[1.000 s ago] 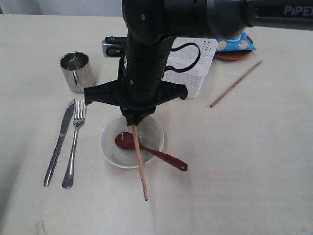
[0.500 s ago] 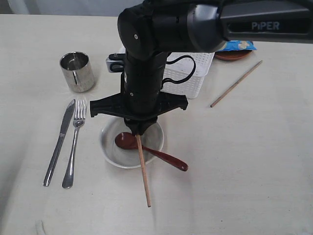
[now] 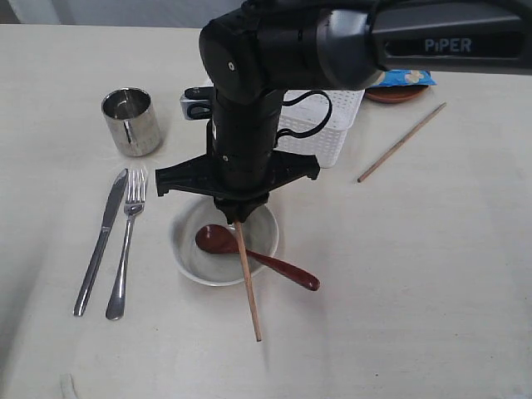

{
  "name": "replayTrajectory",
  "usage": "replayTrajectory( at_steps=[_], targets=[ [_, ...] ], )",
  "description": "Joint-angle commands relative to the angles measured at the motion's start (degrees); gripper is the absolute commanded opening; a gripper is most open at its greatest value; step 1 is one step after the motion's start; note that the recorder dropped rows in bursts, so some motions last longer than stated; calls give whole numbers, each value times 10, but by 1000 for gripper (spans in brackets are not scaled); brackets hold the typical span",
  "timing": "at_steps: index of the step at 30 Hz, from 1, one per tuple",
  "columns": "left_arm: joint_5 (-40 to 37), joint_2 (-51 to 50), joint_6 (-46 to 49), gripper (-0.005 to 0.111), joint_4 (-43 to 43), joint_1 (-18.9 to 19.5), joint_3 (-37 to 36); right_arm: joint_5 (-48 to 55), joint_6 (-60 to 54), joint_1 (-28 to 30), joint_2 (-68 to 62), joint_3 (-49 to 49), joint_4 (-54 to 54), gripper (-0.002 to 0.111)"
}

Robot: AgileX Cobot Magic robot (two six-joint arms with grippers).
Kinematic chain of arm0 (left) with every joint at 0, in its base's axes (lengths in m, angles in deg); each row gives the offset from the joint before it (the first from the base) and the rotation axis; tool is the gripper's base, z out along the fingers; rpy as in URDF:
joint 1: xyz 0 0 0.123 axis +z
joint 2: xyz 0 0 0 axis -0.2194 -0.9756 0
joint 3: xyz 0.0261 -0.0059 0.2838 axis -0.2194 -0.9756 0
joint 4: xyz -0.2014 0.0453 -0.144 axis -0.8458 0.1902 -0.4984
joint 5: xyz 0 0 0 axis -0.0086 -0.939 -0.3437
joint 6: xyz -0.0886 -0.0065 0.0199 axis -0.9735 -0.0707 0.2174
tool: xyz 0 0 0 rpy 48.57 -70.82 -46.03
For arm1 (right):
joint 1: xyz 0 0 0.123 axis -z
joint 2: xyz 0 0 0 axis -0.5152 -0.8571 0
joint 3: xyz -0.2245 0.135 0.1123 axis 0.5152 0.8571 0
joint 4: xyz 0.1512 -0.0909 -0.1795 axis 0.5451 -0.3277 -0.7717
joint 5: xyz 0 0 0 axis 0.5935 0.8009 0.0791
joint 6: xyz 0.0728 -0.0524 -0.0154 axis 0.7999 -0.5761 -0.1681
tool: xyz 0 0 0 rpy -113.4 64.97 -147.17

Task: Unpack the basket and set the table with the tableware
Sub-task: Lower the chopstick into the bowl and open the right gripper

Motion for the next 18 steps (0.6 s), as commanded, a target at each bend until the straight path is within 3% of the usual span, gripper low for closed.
replayTrajectory(
  at_steps=[1, 18],
  targets=[
    [6, 2, 0, 0, -1, 1, -2, -16, 2, 1, 2, 0, -13, 0],
    [6, 2, 0, 0, -1, 1, -2, -22, -4, 1, 2, 0, -21, 0]
  ],
)
